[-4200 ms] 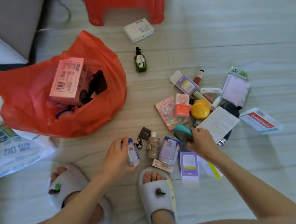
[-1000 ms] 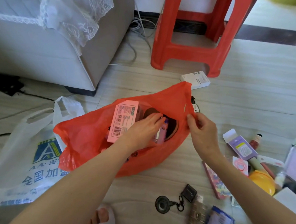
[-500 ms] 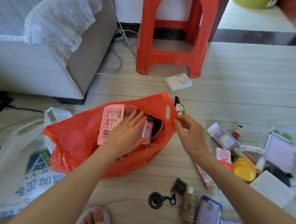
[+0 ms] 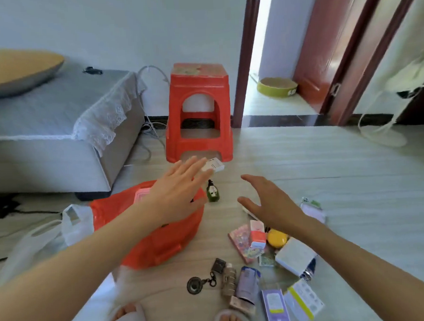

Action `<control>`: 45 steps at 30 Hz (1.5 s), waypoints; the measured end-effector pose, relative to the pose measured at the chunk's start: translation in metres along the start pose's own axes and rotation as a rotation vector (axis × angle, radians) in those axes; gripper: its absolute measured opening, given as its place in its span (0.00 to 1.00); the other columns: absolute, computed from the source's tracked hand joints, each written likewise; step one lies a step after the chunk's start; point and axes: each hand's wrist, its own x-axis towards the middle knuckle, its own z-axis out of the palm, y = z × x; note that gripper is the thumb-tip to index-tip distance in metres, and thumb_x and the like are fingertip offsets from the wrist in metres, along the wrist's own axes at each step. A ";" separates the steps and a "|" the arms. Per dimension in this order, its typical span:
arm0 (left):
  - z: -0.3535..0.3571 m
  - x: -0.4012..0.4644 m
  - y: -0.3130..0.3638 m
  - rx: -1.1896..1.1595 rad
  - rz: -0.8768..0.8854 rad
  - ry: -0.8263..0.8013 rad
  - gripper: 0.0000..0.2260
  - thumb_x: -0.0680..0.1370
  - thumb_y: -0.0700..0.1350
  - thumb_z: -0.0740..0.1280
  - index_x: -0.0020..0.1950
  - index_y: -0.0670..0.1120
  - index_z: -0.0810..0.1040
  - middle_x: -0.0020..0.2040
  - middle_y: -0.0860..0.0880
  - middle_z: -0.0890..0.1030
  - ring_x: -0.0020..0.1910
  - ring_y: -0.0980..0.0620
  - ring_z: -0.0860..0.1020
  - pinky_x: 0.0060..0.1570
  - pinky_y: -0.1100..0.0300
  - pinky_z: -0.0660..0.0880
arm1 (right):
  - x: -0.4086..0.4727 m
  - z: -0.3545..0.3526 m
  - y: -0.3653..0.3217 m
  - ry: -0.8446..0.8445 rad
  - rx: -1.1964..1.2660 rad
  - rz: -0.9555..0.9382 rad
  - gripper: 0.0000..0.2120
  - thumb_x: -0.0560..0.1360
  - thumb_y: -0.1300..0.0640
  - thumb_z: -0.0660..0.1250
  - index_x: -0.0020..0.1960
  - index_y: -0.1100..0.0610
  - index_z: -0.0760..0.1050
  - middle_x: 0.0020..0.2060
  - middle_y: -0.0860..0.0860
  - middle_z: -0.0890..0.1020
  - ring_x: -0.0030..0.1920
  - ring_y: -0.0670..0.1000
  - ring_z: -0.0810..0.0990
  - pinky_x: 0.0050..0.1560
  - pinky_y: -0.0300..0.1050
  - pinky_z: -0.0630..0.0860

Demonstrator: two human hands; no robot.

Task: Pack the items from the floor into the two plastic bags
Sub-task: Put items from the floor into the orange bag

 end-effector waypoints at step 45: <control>0.310 0.018 0.214 -0.487 -0.655 -0.820 0.40 0.72 0.54 0.68 0.74 0.41 0.49 0.65 0.37 0.68 0.64 0.39 0.66 0.58 0.50 0.67 | -0.129 0.220 0.217 -0.206 0.020 0.913 0.36 0.73 0.47 0.65 0.74 0.60 0.53 0.64 0.59 0.69 0.62 0.59 0.69 0.58 0.51 0.67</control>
